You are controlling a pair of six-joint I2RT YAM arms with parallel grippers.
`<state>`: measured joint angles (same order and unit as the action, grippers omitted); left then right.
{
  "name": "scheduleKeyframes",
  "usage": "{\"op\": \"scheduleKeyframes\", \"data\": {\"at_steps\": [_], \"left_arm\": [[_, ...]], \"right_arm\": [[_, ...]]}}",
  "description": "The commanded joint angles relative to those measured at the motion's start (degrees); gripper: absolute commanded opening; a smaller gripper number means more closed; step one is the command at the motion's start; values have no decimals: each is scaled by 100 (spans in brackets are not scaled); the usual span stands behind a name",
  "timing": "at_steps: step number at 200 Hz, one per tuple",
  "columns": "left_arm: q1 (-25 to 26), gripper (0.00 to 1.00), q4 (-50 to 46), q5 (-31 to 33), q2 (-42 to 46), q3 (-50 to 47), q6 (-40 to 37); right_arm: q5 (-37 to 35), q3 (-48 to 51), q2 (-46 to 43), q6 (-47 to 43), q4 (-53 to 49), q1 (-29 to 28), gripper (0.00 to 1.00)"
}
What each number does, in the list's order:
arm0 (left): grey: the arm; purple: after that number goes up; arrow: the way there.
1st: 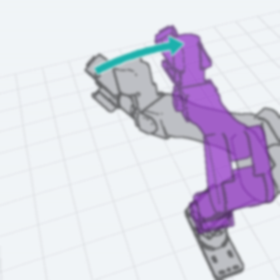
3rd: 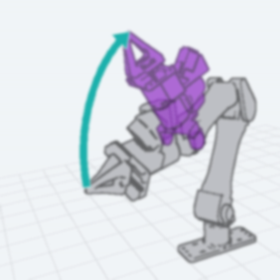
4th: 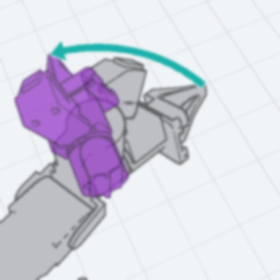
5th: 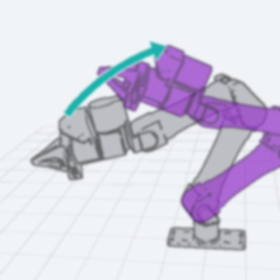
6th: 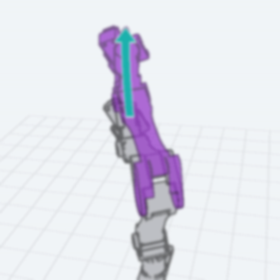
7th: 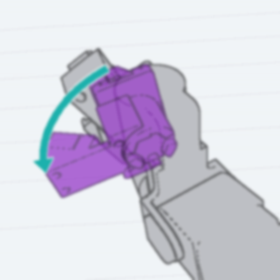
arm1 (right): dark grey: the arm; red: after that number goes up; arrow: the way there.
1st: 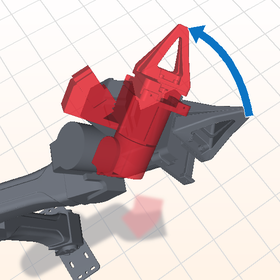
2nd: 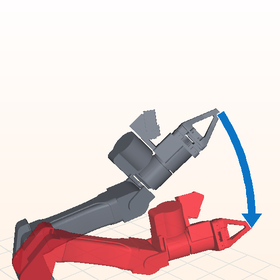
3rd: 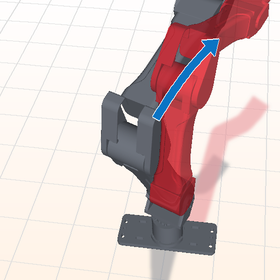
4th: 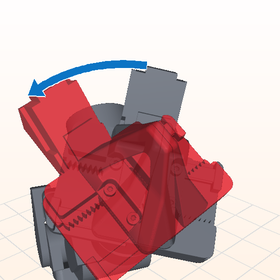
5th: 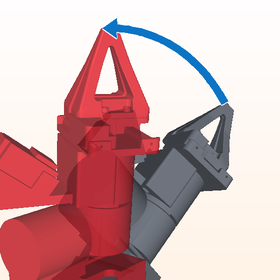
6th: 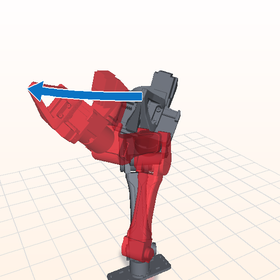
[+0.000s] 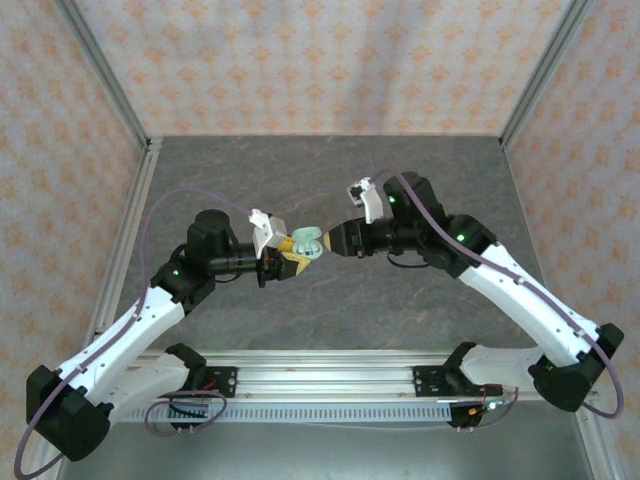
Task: Insert wireless bluetooth earbuds into charging case
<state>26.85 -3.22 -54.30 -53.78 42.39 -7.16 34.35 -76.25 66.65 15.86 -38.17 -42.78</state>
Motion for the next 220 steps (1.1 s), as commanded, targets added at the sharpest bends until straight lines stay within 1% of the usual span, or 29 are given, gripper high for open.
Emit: {"op": "scheduleKeyframes", "data": {"at_steps": [1,16,26,58,83,132,163,182,186,199,220], "left_arm": [[-41,13,170,-220,43,152,29],[-40,13,227,-254,40,129,56],[-32,13,274,-256,52,116,70],[-27,13,349,-274,49,126,110],[-26,13,323,-274,50,152,117],[-26,13,356,-178,61,162,134],[-23,13,462,-160,7,155,214],[-22,13,467,-151,-10,165,240],[-30,13,469,-142,-10,166,247],[-23,13,491,-134,2,163,268],[-24,13,563,-124,7,152,335]], "right_arm": [[-523,-298,-61,121,-101,143,39],[-485,-368,89,273,17,249,40],[-371,-411,364,365,151,287,42],[74,-419,788,590,713,314,52],[342,-217,857,742,1122,332,60],[848,551,446,1147,1697,350,68],[1100,1076,185,1507,2084,350,69],[1120,1254,151,1642,2158,350,70],[1105,1290,-9,1670,2166,354,70],[1034,1416,-132,1772,2243,350,70],[1016,1704,-248,2158,2744,350,72]]}}
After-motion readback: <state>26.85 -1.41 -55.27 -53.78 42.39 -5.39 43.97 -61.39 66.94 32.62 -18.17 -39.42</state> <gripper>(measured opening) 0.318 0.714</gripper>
